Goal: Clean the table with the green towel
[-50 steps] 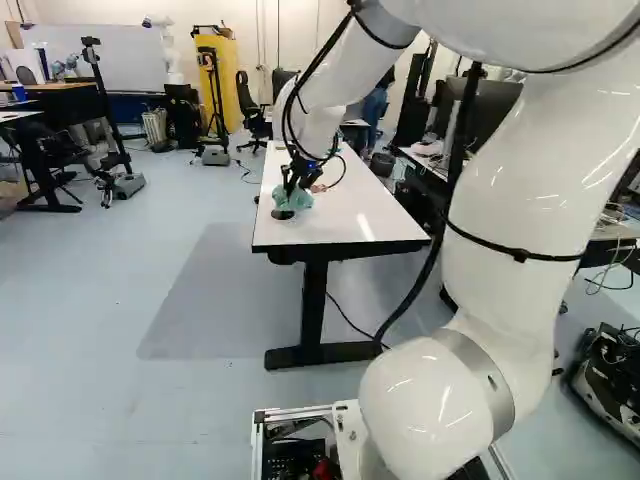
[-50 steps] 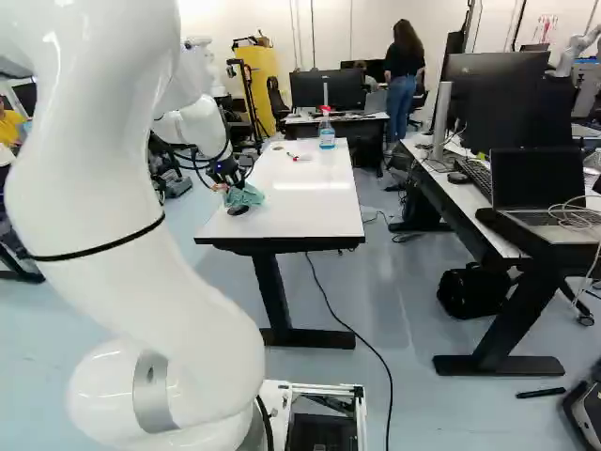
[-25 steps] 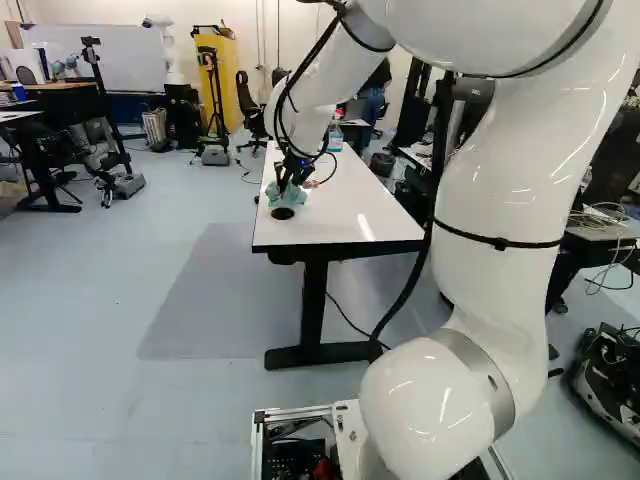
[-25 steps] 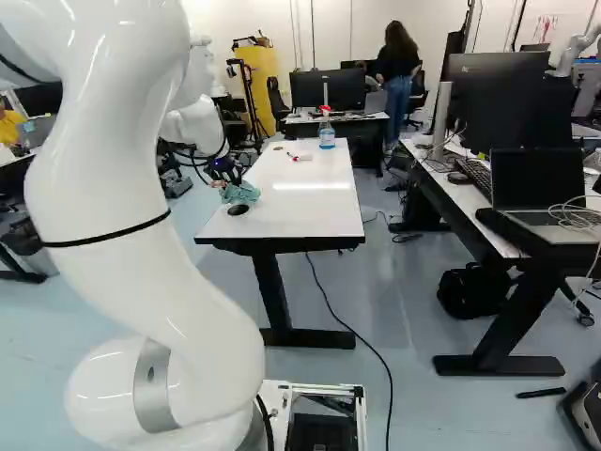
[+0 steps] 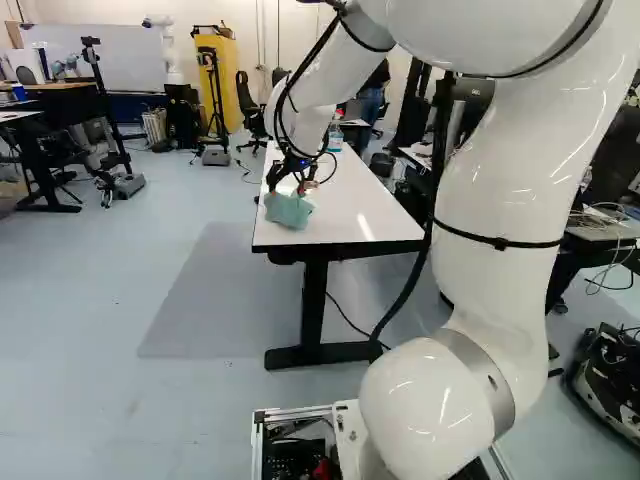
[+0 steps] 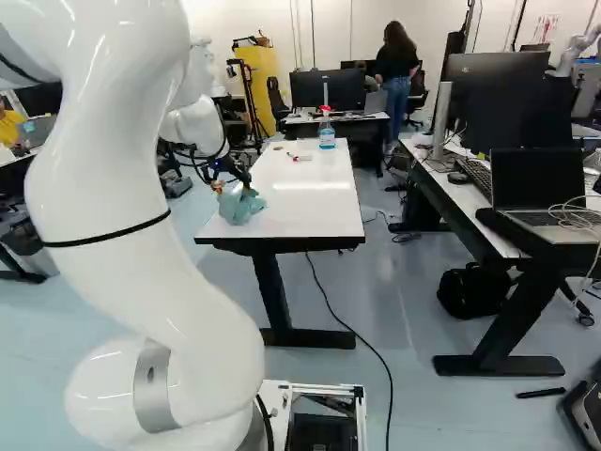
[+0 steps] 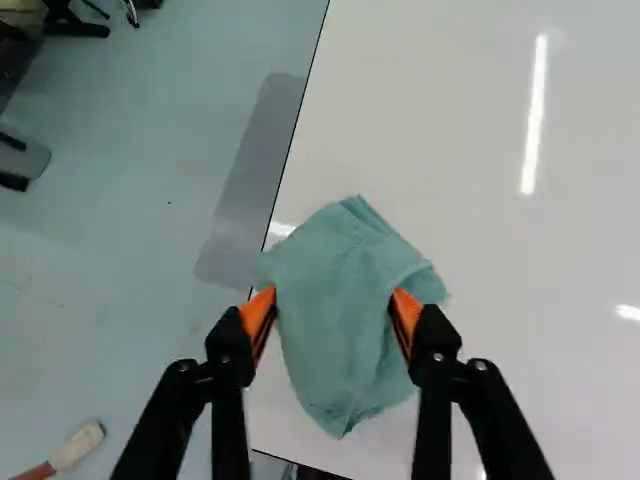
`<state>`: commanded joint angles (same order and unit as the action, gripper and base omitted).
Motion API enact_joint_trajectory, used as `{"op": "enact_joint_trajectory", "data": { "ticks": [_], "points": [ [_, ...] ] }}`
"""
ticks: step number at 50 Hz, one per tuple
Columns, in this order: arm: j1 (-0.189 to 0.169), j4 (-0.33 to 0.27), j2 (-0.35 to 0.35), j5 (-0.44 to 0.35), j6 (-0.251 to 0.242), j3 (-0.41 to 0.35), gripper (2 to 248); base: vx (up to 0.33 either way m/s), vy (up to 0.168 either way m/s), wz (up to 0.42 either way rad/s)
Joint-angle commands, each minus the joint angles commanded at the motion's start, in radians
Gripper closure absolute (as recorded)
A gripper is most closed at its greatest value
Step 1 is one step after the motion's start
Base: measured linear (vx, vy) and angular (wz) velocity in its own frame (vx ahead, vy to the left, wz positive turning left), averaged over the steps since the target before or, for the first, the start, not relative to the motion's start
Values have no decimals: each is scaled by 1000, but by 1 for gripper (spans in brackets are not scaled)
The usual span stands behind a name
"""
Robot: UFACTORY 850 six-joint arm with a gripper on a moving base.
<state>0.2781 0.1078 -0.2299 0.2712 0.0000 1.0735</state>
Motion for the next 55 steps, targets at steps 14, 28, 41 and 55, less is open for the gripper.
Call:
{"op": "enact_joint_trajectory", "data": {
  "ticks": [14, 28, 41, 55],
  "points": [
    [0, 0, 0, 0, 0, 0, 3, 0, 0, 0],
    [0, 0, 0, 0, 0, 0, 3, 0, 0, 0],
    [-3, -1, 5, -11, 0, -9, 3, 0, 0, 0],
    [-10, -4, 19, -43, 0, -37, 3, 0, 0, 0]
  ]
}}
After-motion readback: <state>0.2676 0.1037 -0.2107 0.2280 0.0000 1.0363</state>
